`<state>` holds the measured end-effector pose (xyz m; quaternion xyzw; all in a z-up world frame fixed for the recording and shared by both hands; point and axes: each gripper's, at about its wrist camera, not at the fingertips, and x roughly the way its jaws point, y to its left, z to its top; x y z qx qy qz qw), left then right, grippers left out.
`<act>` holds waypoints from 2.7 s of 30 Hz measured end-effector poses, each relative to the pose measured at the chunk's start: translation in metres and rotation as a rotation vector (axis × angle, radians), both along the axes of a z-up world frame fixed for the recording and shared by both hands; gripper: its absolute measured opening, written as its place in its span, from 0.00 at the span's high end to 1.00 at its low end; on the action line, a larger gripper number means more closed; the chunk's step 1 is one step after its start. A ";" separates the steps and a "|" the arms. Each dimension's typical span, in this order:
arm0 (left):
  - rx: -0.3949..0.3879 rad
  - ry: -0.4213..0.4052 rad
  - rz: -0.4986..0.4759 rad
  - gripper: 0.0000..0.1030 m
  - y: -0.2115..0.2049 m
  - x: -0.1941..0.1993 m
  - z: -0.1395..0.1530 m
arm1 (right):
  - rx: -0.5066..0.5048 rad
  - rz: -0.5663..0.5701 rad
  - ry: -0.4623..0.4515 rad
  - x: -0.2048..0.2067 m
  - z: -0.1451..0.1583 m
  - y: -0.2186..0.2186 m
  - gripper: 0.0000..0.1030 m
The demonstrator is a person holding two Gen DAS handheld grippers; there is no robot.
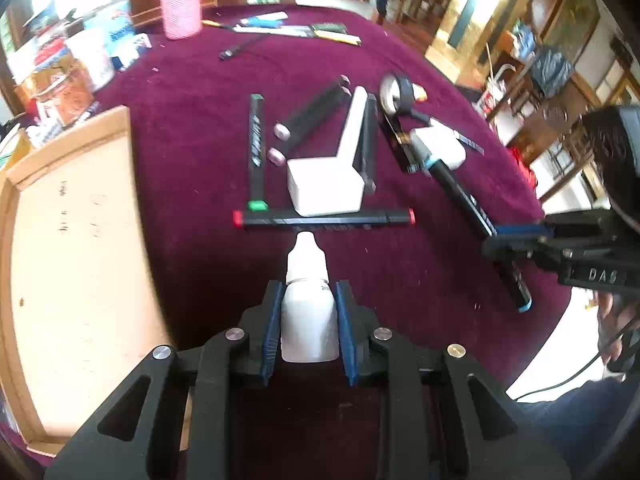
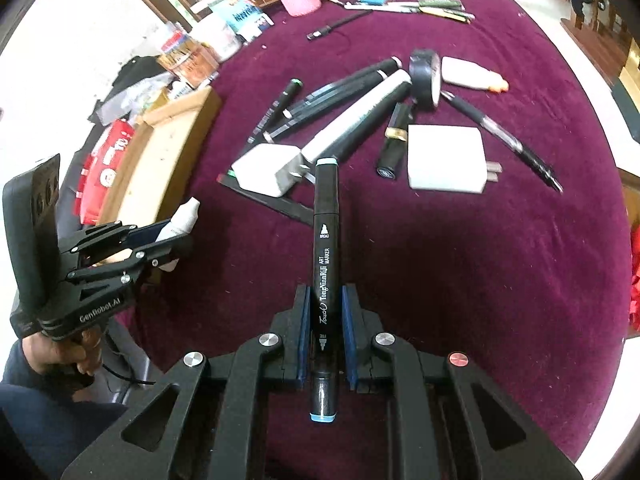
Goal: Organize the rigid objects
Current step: 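Carry the bottle in the left tool and marker in the right tool to the cardboard tray, then open the left tool to stand the bottle in the tray while the right tool releases the marker there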
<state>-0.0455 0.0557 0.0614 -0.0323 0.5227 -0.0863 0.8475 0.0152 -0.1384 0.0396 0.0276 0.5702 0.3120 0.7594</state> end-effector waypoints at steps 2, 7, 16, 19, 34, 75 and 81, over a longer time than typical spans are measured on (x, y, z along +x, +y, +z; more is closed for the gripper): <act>-0.023 -0.020 0.024 0.77 0.008 -0.002 0.010 | 0.009 0.019 -0.011 -0.002 0.007 0.008 0.87; -0.032 -0.081 0.101 0.77 0.040 -0.010 0.032 | 0.028 0.084 -0.015 -0.001 0.018 0.043 0.87; 0.016 -0.135 0.244 0.77 0.106 -0.034 0.044 | 0.026 0.250 -0.039 -0.013 0.036 0.137 0.87; 0.027 -0.132 0.282 0.77 0.129 -0.043 0.042 | 0.025 0.296 -0.041 -0.019 0.038 0.170 0.87; 0.093 -0.141 0.360 0.77 0.206 -0.052 0.031 | 0.026 0.343 0.003 -0.019 0.029 0.286 0.87; 0.010 0.052 0.301 0.77 0.269 0.080 -0.039 | -0.018 0.167 0.149 0.083 -0.018 0.350 0.87; 0.017 0.065 0.309 0.77 0.271 0.080 -0.041 | -0.031 0.165 0.155 0.086 -0.022 0.352 0.87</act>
